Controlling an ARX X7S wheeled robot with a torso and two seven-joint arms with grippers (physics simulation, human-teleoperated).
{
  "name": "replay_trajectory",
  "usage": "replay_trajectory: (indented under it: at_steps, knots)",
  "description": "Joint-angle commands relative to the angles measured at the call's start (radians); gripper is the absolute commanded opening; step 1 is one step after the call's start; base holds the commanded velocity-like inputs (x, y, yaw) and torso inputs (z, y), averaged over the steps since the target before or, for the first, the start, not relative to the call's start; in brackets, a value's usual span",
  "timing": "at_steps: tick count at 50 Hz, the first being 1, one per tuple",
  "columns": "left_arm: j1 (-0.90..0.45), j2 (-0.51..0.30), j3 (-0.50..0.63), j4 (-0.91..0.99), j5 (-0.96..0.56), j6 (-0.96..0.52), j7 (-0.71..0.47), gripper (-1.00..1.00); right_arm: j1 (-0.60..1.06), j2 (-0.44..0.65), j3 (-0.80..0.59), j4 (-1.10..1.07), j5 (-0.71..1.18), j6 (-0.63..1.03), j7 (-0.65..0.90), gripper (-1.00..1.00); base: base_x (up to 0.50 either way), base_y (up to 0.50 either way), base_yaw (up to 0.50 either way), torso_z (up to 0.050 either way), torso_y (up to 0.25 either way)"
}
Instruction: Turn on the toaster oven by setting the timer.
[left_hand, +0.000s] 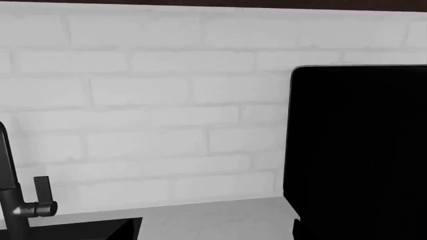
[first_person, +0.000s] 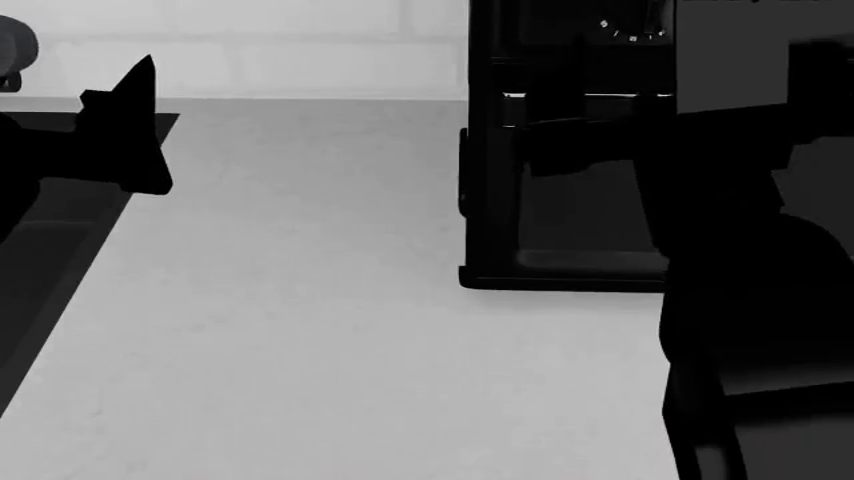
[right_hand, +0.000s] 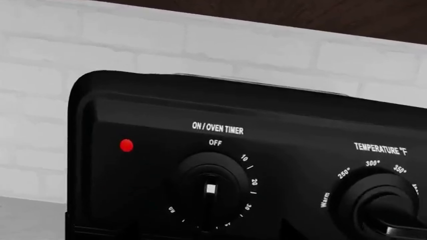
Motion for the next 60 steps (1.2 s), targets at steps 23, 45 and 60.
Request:
replay_trajectory:
  at_steps: [23, 45, 60]
  knots:
    - [0.002, -0.011, 0.007, -0.007, -0.009, 0.012, -0.007, 1.00, 0.053, -0.003, -0.038, 0.103, -0.009, -0.051, -0.008, 1.00, 0.00, 0.00, 0.00, 0.000, 0.000]
    - [0.009, -0.017, 0.008, 0.000, -0.021, 0.015, -0.012, 1.00, 0.067, 0.005, -0.048, 0.056, -0.001, -0.013, 0.003, 1.00, 0.00, 0.00, 0.00, 0.000, 0.000]
    - [0.004, -0.015, 0.018, -0.002, -0.025, 0.014, -0.019, 1.00, 0.055, 0.010, -0.046, 0.051, 0.005, -0.020, 0.007, 1.00, 0.00, 0.00, 0.00, 0.000, 0.000]
